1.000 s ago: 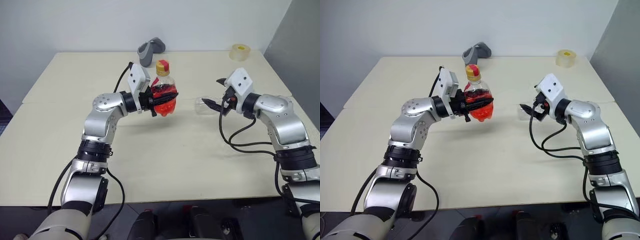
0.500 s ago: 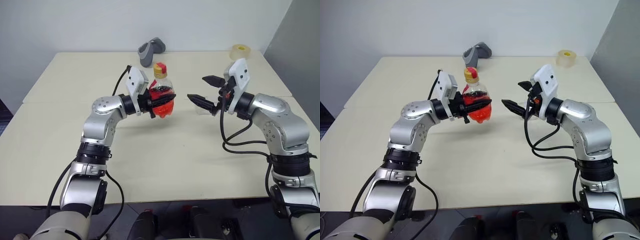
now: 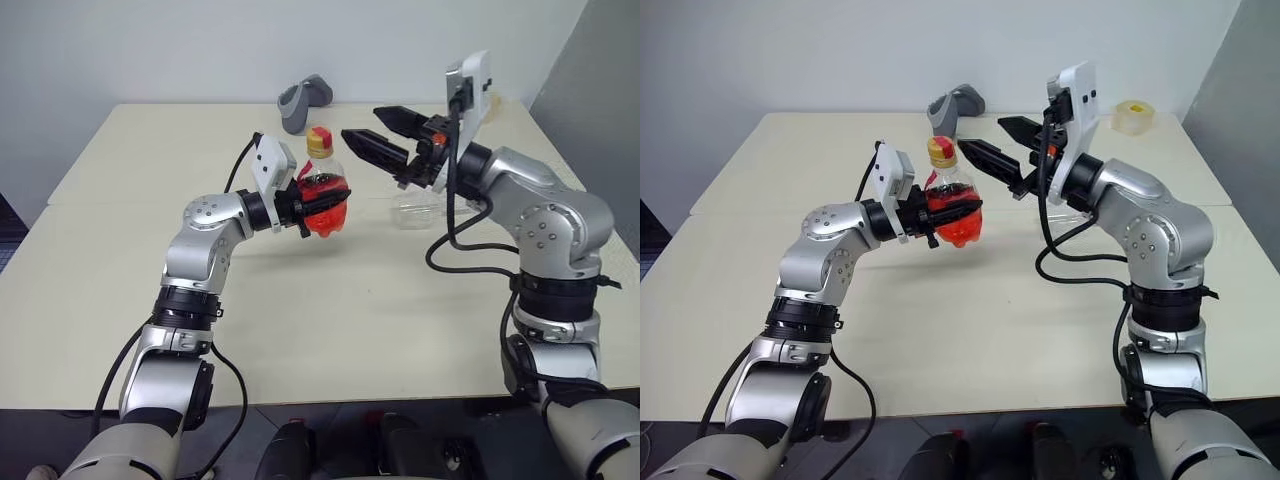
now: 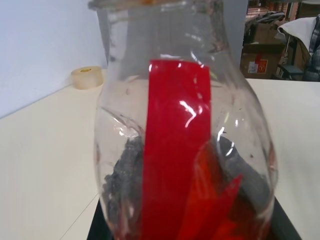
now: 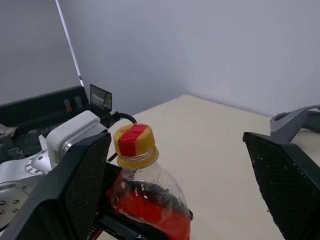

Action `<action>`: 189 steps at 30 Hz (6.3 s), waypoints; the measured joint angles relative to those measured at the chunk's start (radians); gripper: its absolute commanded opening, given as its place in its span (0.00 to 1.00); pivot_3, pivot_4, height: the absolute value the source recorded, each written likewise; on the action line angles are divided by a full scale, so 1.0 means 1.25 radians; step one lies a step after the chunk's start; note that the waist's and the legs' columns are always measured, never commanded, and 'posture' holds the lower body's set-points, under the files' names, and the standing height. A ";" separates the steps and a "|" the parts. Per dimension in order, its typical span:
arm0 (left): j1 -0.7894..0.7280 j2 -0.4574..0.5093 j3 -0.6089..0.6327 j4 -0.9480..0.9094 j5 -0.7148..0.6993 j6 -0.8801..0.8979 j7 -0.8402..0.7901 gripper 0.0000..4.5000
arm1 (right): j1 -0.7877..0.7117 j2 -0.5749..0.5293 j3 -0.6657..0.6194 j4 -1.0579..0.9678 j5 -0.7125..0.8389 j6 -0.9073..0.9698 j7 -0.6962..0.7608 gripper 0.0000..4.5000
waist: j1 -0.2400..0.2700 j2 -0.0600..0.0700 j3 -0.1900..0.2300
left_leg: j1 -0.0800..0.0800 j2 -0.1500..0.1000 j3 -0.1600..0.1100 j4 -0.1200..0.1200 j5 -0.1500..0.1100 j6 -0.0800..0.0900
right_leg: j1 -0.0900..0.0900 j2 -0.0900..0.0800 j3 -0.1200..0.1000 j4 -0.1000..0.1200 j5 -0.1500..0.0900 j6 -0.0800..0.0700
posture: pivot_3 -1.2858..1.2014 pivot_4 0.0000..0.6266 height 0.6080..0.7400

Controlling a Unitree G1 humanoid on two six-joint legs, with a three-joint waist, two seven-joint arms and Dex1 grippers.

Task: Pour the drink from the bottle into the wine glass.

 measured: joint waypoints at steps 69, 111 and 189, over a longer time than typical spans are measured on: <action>0.124 0.055 -0.039 -0.243 -0.099 0.067 -0.094 0.25 | -0.098 -0.133 0.166 0.083 -0.026 -0.119 0.411 0.27 | 0.001 0.000 0.000 | 0.000 0.000 -0.001 0.000 0.000 0.000 | 0.000 0.000 -0.001 -0.001 0.000 0.000 | 0.52 0.24 1.00; 0.047 -0.034 -0.086 -0.139 -0.063 0.044 -0.111 0.25 | 0.574 0.088 -0.008 -0.092 -0.318 -0.123 -0.443 0.35 | 0.001 0.001 0.000 | 0.004 0.000 -0.003 -0.001 0.000 0.001 | 0.009 0.002 -0.001 -0.009 0.000 0.001 | 0.52 0.24 1.00; -0.018 0.036 0.216 0.626 0.149 -0.440 0.472 0.76 | 0.286 0.032 0.205 -0.085 -0.138 -0.291 0.072 1.00 | 0.000 0.000 -0.001 | 0.001 -0.003 -0.005 0.000 0.000 0.000 | 0.006 -0.001 -0.004 -0.008 0.001 0.002 | 0.52 0.24 1.00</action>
